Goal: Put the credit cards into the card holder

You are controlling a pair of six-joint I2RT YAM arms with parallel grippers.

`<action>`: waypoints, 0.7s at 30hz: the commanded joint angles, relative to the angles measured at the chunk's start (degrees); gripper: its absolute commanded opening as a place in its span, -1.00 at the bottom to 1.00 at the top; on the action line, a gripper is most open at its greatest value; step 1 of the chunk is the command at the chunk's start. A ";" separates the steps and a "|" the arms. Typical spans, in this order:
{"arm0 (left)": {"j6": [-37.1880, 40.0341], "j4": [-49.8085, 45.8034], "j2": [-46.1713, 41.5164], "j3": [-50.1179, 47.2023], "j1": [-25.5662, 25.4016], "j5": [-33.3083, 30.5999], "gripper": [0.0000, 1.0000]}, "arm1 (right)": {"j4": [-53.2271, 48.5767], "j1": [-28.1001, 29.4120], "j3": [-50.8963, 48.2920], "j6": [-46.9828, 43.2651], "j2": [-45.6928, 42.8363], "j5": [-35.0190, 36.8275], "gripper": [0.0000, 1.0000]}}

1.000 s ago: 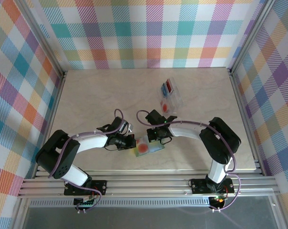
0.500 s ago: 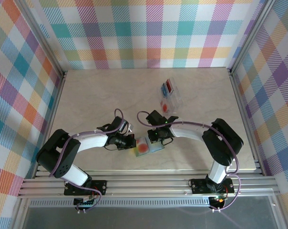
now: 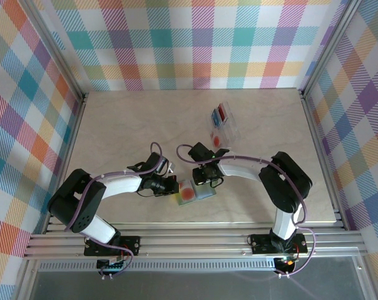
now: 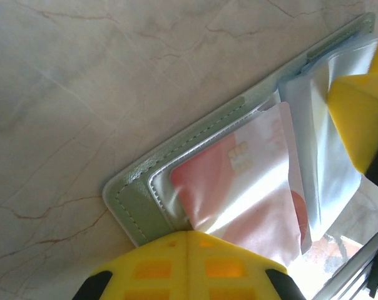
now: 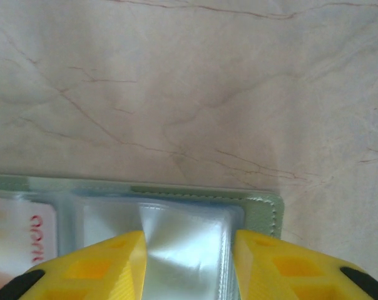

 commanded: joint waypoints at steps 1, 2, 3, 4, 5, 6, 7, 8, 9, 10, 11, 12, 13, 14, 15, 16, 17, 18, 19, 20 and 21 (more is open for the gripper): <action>1.27 -0.57 2.87 -0.05 -0.19 -1.71 -1.00 | -2.53 0.35 0.33 0.13 1.39 1.40 -0.16; 1.29 -0.60 2.89 -0.02 -0.19 -1.68 -1.00 | -2.35 0.36 0.02 0.22 1.46 1.27 -0.18; 1.36 -0.57 2.87 -0.02 -0.19 -1.61 -1.00 | -2.07 0.36 -0.28 0.27 1.48 0.87 -0.21; 1.41 -0.57 2.89 -0.03 -0.19 -1.60 -1.00 | -1.70 0.35 -0.69 0.31 1.41 0.49 -0.26; 1.38 -0.57 2.89 -0.04 -0.19 -1.64 -1.00 | -1.25 0.36 -1.12 0.36 1.25 -0.04 -0.33; 1.38 -0.59 3.05 -0.02 -0.19 -1.66 -1.00 | -0.82 0.35 -1.48 0.49 1.05 -0.35 -0.41; 1.38 -0.57 3.05 0.06 -0.19 -1.68 -1.00 | -0.48 0.41 -1.65 0.49 0.71 -0.67 -0.49; 1.37 -0.57 3.15 0.06 -0.19 -1.68 -1.00 | -0.40 0.35 -1.85 0.60 0.31 -0.61 -0.54; 1.36 -0.57 3.24 0.14 -0.18 -1.72 -1.00 | -0.44 0.35 -1.81 0.61 0.07 -0.37 -0.59; 1.39 -0.57 3.40 0.16 -0.19 -1.68 -1.00 | -0.67 0.35 -1.68 0.67 -0.38 0.13 -0.62; 1.47 -0.57 3.56 0.16 -0.19 -1.72 -1.00 | -1.09 0.36 -1.43 0.61 -0.58 0.57 -0.63; 1.54 -0.57 3.68 0.23 -0.19 -1.73 -1.00 | -1.48 0.44 -1.08 0.67 -0.69 0.99 -0.63; 1.48 -0.57 3.81 0.23 -0.19 -1.68 -1.00 | -1.99 0.35 -0.73 0.67 -0.78 1.58 -0.64; 1.54 -0.49 4.10 0.29 -0.19 -1.59 -1.00 | -2.46 0.36 -0.42 0.67 -0.89 2.27 -0.64; 1.53 -0.41 4.25 0.37 -0.24 -1.52 -1.00 | -2.97 0.44 -0.03 0.75 -0.94 2.82 -0.63; 1.54 -0.46 4.59 0.42 -0.24 -1.52 -1.00 | -3.44 0.44 0.37 0.86 -1.02 3.56 -0.63; 1.48 -0.42 4.74 0.51 -0.27 -1.36 -1.00 | -3.85 0.44 0.72 0.93 -1.04 4.38 -0.62; 1.62 -0.35 4.83 0.58 -0.28 -1.42 -1.00 | -4.12 0.53 0.87 0.93 -1.15 4.81 -0.61; 1.61 -0.31 4.96 0.60 -0.27 -1.34 -1.00 | -4.39 0.61 1.15 0.88 -1.22 5.19 -0.59; 1.61 -0.35 5.09 0.68 -0.27 -1.41 -1.00 | -4.67 0.62 1.39 0.89 -1.24 5.73 -0.58; 1.54 -0.37 5.26 0.73 -0.28 -1.37 -1.00 | -5.01 0.75 1.59 0.91 -1.22 6.30 -0.57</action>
